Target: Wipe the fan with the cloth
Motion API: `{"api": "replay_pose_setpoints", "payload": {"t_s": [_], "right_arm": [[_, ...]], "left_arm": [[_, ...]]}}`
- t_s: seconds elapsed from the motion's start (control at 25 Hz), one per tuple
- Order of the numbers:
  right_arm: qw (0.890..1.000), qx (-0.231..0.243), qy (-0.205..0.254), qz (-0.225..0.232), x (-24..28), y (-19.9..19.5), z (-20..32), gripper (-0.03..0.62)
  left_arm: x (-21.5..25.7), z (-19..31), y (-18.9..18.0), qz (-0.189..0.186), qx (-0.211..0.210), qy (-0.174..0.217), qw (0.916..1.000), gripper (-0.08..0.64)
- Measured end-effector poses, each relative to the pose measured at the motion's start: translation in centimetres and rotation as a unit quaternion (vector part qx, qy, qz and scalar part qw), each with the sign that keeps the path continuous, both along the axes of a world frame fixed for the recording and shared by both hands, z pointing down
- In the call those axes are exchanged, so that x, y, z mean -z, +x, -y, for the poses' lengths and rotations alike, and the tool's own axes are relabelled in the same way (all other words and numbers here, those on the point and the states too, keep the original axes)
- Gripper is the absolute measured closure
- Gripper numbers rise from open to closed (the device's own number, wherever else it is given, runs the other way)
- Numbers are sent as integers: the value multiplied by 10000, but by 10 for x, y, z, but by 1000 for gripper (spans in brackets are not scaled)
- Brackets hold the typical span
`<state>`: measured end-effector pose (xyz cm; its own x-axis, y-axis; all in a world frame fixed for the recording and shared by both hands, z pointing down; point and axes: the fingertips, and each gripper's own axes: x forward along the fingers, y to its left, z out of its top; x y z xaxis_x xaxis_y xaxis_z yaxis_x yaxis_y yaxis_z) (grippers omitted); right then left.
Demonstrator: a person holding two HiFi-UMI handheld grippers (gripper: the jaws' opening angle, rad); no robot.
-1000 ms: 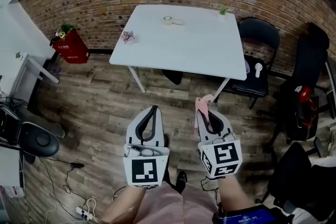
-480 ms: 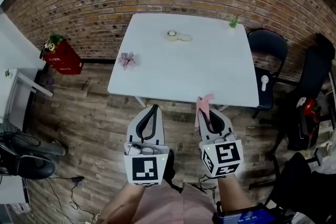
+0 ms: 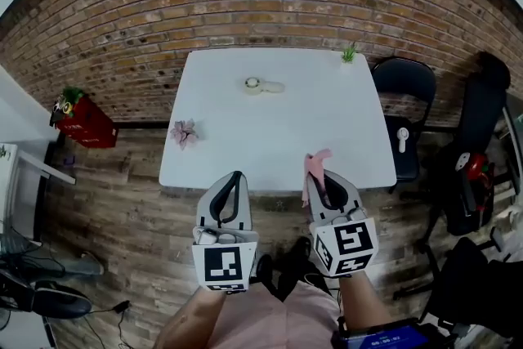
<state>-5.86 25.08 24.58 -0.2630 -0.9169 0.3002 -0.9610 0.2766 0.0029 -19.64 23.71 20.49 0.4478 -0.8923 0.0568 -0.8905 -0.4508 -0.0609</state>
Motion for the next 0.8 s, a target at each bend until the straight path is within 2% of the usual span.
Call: {"api": "replay_pose_setpoints", "payload": {"t_s": [0.16, 0.36, 0.6, 0.8], "right_arm": [[10000, -49, -24, 57, -7, 22, 25, 549], [9998, 74, -124, 100, -19, 49, 74, 549], [9982, 431, -335, 243, -39, 82, 139, 549], [9957, 788, -347, 329, -41, 99, 185, 549]], "left_arm": [[-12, 24, 19, 132, -31, -137, 9998, 549], [-26, 71, 44, 177, 129, -388, 9990, 549], [-41, 131, 73, 378, 528, -581, 9962, 549], [-37, 166, 88, 481, 894, -581, 9931, 549]]}}
